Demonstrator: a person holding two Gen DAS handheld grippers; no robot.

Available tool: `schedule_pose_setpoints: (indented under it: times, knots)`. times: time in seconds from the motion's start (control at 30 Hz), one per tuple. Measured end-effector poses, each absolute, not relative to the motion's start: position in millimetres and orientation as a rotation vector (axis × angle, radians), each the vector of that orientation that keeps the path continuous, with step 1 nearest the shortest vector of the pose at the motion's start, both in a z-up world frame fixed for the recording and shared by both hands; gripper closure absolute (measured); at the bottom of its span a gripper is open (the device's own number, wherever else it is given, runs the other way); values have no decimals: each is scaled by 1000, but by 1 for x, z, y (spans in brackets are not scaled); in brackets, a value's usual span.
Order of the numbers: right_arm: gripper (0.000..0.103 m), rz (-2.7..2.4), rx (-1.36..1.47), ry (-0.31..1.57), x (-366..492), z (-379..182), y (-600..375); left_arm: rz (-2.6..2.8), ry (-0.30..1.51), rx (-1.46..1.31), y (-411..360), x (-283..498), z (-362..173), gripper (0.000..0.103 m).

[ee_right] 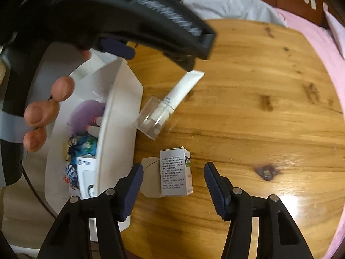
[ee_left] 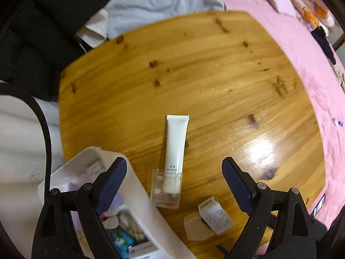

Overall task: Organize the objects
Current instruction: 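Move both grippers back over the table toward the tube and white box, then grasp the white medicine box with the right gripper while the left gripper grasps the white tube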

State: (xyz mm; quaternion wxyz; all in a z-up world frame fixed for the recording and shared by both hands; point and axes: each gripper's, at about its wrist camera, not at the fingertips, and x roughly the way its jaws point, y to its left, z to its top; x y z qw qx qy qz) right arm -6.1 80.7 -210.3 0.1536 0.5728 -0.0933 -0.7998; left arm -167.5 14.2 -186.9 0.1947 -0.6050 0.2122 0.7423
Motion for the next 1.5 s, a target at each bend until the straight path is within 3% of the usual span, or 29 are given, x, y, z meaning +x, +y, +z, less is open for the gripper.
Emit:
schedule_pose_setpoints:
  times: [0.23, 0.4, 0.57, 0.77, 0.97, 1.03, 1.27, 1.37, 1.5]
  knots:
    - [47, -2206, 1688, -262, -17, -242, 66, 2018, 654, -1793, 27, -188, -233, 12]
    - [55, -2169, 1715, -263, -19, -257, 63, 1957, 654, -1831, 27, -192, -251, 12]
    - [57, -2129, 1725, -349, -22, -265, 71, 1930, 650, -1847, 26, -193, -262, 12]
    - [59, -2117, 1725, -375, -22, -267, 76, 1881, 674, -1850, 25, -191, -271, 19]
    - [61, -2154, 1725, -339, -17, -266, 89, 1842, 706, -1851, 22, -188, -281, 24]
    - [63, -2176, 1733, -303, -15, -267, 93, 1824, 697, -1857, 22, -186, -283, 30]
    - [63, -2218, 1735, -143, 0, -268, 95, 1799, 612, -1901, 19, -180, -289, 32]
    - [66, -2222, 1723, -74, 9, -267, 89, 1807, 562, -1933, 16, -178, -290, 39]
    - [68, -2235, 1707, -22, 20, -267, 84, 1840, 520, -1931, 13, -175, -287, 67]
